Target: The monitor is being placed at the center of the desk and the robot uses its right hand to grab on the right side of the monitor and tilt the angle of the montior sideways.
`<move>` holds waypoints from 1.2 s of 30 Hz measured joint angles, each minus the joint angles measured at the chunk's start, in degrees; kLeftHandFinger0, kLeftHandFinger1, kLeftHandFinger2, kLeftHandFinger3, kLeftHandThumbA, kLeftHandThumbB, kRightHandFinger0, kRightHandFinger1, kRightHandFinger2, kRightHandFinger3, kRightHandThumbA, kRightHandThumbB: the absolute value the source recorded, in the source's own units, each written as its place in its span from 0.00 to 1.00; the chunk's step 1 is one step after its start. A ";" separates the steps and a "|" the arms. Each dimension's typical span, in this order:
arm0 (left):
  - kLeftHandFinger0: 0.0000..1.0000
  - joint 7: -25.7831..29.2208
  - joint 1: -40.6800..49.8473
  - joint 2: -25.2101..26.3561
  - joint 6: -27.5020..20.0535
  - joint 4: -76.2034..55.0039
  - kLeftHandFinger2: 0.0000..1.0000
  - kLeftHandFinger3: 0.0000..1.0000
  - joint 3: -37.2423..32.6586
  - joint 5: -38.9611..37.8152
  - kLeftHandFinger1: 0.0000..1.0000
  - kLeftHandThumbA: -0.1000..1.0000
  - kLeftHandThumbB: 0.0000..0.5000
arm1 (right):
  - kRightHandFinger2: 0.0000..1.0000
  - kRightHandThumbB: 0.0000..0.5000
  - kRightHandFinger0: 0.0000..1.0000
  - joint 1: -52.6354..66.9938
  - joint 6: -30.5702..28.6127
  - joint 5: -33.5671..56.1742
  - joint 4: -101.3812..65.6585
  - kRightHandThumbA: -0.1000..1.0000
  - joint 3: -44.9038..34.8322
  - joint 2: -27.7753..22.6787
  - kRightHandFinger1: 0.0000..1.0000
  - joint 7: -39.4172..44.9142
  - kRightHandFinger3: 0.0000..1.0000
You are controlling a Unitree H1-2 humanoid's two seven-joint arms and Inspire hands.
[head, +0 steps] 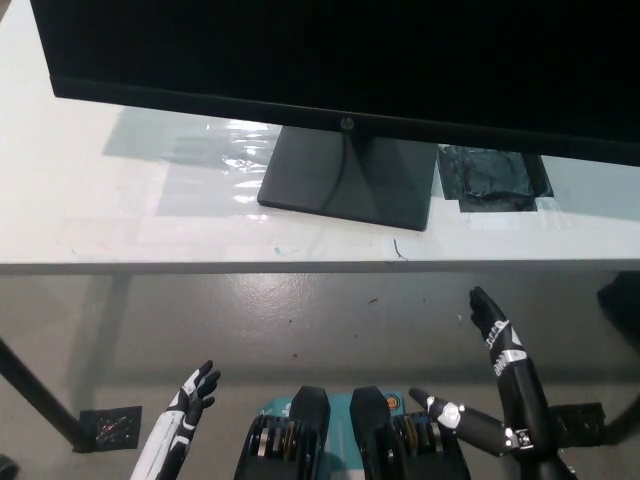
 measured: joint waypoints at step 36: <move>1.00 -0.01 0.02 0.00 0.01 0.14 1.00 1.00 -0.10 0.21 1.00 1.00 0.69 | 1.00 0.80 1.00 -12.65 18.68 41.39 0.40 1.00 -13.75 7.41 1.00 3.35 1.00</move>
